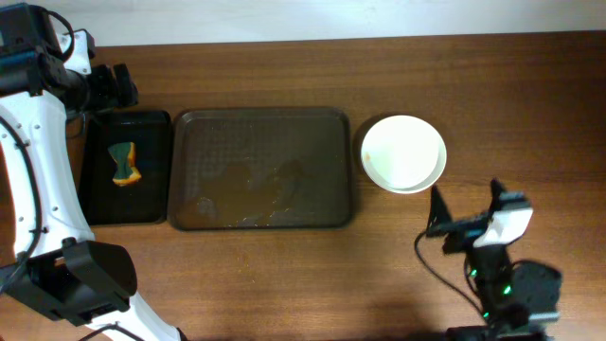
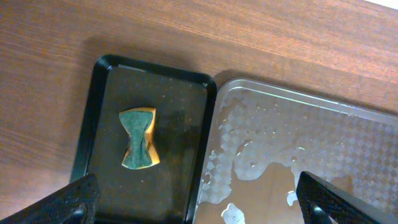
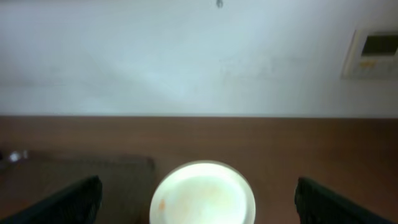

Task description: Clean dirty plates on tray and stack at the side

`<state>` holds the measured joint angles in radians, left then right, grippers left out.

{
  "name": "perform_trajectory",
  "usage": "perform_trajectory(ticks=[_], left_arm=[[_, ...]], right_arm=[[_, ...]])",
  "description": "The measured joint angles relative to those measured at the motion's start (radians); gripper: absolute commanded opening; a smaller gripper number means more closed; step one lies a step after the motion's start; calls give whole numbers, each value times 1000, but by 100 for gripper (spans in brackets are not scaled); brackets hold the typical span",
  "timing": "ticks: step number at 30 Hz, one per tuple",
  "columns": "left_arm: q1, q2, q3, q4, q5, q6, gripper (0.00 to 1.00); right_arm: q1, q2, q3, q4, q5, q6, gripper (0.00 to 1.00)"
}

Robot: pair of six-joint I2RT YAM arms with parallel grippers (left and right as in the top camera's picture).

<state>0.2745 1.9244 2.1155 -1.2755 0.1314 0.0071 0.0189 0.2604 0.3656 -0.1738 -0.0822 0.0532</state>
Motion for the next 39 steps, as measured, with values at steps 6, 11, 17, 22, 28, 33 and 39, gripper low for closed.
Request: perform_trajectory(ticks=[6,11,17,22,28,33,39], left_arm=[[0,0,-1,-1,1,0,99],[0,0,-1,0,0,0,99],[0,0,-1,0,0,0,99],[0,0,-1,0,0,0,99],[0,0,-1,0,0,0,99],[0,0,-1,0,0,0,99],[4,-53,-7,-1,-76,0,99]], right_arm=[[0,-230,-251,109,-10,3,98],[1,-246,-346,233,-10,3,98],[1,-249,-354,107,-10,3,98],[1,-248,-354,107,-10,3,98],[1,-248,-354,107,-10,3,98],[1,-248,-354,107,-10,3,98],[1,-248,-354,107,-10,3,98]])
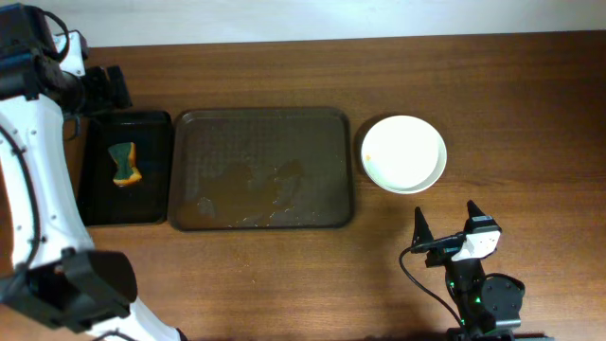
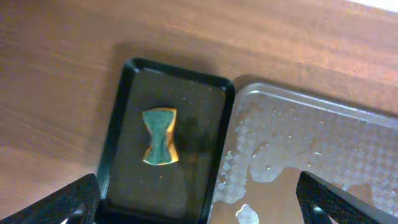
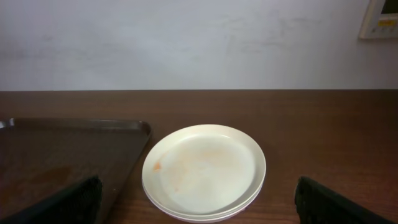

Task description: Clean dirty plates on tray and stack at the side

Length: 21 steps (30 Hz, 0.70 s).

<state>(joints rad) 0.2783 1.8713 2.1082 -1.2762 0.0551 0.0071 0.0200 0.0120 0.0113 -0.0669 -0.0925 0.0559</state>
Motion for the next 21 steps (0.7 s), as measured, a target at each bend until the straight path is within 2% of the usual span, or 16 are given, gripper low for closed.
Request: perform_trajectory(ticks=[2,4,7,11,14,18,21], left_arm=[[0,-124,-16,18,-7,0,99],[-2,-252,-98,158,0,0,99],[-42,-534,-377,453,16,13,99],[-153,-818,-884,808,23,142,99],[-180,-1042,-1253,1046,23,202,99],[-181,-1345,-1632,1255,23,225,99],[-181,-1509,-1859,1368,23,236,99]], right_arm=[[0,0,0,0,0,0,98],[0,0,0,0,0,0,98],[0,0,0,0,0,0,98],[0,0,0,1,0,0,99],[0,0,0,1,0,0,98],[0,0,0,0,0,0,98],[0,0,0,0,0,0,98]])
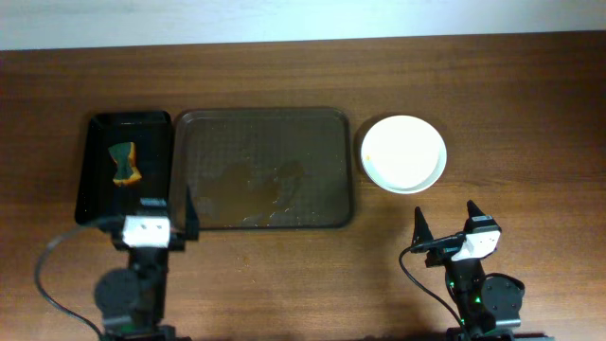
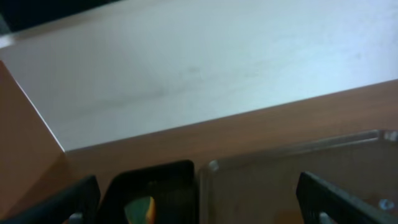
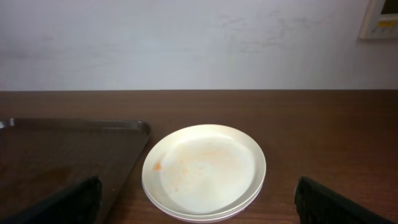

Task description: Clean dirty plates on tray and stack at the side

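White plates [image 1: 403, 152] lie stacked on the table to the right of the wet brown tray [image 1: 261, 169]; the top plate [image 3: 204, 169] shows faint orange smears. A green and yellow sponge [image 1: 123, 162] rests in the small black tray [image 1: 99, 189]; the sponge [image 2: 142, 210] also shows low in the left wrist view. My left gripper [image 1: 151, 220] is open near the table's front edge, below the black tray. Facing the plates from the front edge, my right gripper [image 1: 447, 227] is open and holds nothing.
The brown tray [image 3: 62, 155] holds only puddles of water and no plates. A pale wall [image 3: 186, 43] runs behind the table's far edge. Bare wood lies right of the plates and along the front.
My left arm has left the far left corner above the black tray and now sits low at the front edge. The right gripper, plates and sponge have not moved.
At first my left gripper hung open over the black tray and sponge, and my right gripper stood open just below the plates. Then the right gripper was lower, near the front edge. Now the left gripper is down at the front edge too.
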`<state>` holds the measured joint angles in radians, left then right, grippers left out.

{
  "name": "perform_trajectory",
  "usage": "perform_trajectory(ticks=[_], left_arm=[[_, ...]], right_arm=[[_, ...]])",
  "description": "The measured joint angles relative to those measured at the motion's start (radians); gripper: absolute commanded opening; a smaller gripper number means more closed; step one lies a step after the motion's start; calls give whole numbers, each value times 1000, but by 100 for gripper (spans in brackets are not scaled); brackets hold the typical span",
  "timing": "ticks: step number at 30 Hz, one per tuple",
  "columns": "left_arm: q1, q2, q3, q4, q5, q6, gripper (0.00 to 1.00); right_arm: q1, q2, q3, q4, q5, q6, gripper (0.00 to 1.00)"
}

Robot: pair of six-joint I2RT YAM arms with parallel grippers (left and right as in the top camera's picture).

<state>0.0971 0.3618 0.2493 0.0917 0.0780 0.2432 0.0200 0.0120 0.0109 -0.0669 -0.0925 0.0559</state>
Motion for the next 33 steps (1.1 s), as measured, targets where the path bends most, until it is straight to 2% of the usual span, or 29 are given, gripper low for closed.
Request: perform_trajectory(ticks=[1,5,11,14,33], left_arm=[[0,-54,-82,26,0,3,99],[0,-171,-224,55,0,35,99],[0,-282,-235,-165,0,98,99],[0,-343,-235,-164,-3,106,99],[0,-347,-235,-164,-3,106,99]], right_arm=[[0,0,0,0,0,0,98],[0,0,0,0,0,0,98],[0,0,0,0,0,0,99],[0,0,0,0,0,0,98],[0,0,0,0,0,0,98]])
